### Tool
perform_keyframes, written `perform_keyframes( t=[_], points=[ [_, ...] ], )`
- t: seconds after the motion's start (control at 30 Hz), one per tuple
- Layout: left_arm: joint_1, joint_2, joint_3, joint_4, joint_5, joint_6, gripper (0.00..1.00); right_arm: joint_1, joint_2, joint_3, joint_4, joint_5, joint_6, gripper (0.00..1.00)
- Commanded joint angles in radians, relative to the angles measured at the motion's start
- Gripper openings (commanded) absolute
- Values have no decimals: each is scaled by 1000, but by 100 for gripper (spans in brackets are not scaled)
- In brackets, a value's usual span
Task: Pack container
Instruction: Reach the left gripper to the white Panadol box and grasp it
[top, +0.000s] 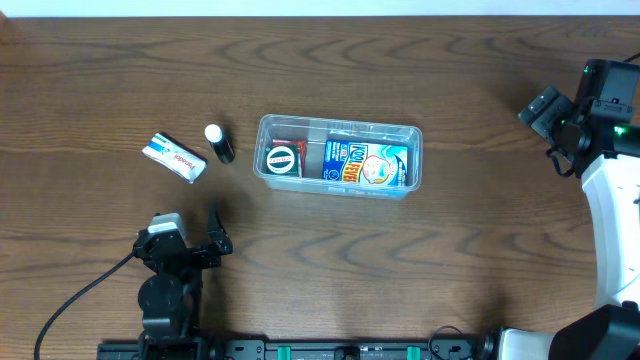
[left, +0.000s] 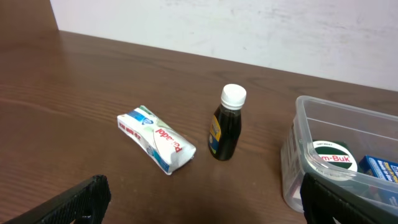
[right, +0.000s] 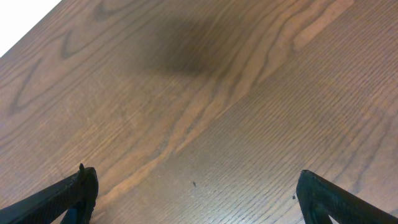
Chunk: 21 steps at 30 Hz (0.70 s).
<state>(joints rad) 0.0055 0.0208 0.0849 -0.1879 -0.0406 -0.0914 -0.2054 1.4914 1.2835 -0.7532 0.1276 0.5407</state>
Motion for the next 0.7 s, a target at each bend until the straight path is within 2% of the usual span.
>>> perform_keyframes(
  t=[0.0,0.1,0.17,0.3,0.43,0.53,0.67],
  points=[
    [5,3,-16,10,-14,81,98,-5,-19,10,-3,3,8,99],
    [5,3,-6,79,-13,91,98,-5,-19,10,-3,3,8,99],
    [5,5,28,71,8,90,98,-5,-19,10,-3,3,8,99],
    [5,80,168,-87,9,45,98,-5,-19,10,-3,3,8,99],
    [5,287,368,-264,7,35,98,-5,-19,10,-3,3,8,99],
    [5,505,557,-368,8,-15,98,-5,-19,10,-3,3,8,99],
    [5,789,818,-511,68,-15,98,-5,-19,10,-3,3,8,99]
  ],
)
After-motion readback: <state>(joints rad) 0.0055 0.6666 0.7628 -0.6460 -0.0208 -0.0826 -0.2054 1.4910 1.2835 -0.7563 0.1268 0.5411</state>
